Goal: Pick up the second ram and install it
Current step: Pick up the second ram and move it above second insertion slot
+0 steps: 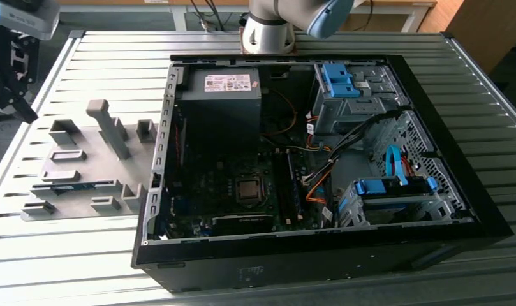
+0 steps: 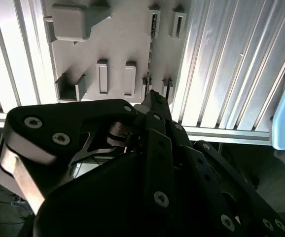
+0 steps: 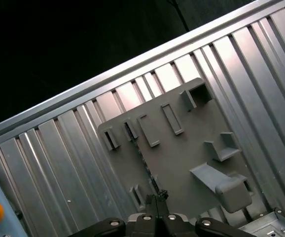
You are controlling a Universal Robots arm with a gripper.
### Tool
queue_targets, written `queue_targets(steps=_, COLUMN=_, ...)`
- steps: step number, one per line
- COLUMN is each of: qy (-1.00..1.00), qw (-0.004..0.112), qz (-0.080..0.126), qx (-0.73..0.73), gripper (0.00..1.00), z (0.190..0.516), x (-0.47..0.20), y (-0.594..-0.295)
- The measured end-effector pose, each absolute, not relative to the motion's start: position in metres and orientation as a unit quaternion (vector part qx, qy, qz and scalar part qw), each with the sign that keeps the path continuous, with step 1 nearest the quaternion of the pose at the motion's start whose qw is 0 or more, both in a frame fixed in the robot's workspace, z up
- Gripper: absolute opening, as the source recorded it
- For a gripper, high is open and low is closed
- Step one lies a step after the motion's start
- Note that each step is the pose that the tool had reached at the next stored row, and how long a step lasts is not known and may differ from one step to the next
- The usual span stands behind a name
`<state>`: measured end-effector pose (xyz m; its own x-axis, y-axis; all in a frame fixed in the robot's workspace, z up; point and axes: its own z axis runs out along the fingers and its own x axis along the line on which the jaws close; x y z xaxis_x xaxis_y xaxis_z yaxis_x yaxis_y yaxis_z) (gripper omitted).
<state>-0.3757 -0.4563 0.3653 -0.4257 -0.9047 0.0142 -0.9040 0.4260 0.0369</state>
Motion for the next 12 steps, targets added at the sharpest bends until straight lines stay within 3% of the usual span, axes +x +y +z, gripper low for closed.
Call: queue_targets(steps=12, qy=-0.792, qw=0.017, qz=-0.010, qx=0.610, gripper=0.11, z=0.3645, x=-0.3763, y=-0.4563)
